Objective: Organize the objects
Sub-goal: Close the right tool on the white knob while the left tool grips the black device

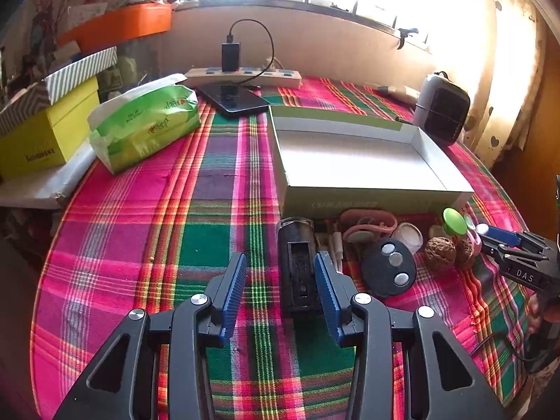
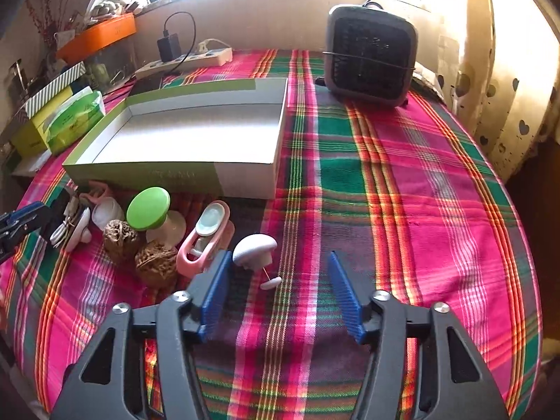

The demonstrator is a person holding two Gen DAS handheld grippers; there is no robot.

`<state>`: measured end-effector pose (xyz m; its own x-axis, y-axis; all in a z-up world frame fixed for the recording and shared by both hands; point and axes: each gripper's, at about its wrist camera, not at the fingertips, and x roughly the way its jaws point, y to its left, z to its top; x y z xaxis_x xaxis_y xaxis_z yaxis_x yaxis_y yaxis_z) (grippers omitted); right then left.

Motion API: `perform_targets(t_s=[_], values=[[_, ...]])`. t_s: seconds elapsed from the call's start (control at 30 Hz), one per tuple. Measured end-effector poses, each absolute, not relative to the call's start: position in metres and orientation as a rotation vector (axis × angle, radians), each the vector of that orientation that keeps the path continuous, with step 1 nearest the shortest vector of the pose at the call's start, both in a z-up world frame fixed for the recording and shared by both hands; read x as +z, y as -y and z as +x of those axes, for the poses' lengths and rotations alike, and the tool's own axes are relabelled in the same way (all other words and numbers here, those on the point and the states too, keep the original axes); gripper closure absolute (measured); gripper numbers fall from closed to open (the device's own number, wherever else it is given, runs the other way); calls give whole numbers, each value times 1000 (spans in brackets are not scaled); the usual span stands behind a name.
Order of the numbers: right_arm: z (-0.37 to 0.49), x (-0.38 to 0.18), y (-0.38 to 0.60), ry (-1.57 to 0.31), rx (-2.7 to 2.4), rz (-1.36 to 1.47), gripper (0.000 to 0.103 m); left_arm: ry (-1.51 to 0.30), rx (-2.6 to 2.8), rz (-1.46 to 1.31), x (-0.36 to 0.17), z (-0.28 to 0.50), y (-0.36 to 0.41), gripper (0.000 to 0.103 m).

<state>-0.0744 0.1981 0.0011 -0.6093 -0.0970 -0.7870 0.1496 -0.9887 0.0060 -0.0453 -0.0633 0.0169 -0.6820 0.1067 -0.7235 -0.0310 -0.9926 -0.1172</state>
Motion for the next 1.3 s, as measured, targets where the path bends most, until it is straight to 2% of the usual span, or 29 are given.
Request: perform_targets(t_s=[0.27,1.0,1.2,1.3], values=[[-79,2,-197,-80,-2690,1304,76,121,2791,-1240,14,-53,60,64],[-84,2,-194,-67,-2715,1314,76,13,2820,-1319,4,-70,57,64],[-84,2,-194,-76,-2717,1315,76,21,2837,-1322,4,-73,58,77],[-84,2,-194,-78,-2718,1315,76,29,2835,-1322,4,-74,59,78]])
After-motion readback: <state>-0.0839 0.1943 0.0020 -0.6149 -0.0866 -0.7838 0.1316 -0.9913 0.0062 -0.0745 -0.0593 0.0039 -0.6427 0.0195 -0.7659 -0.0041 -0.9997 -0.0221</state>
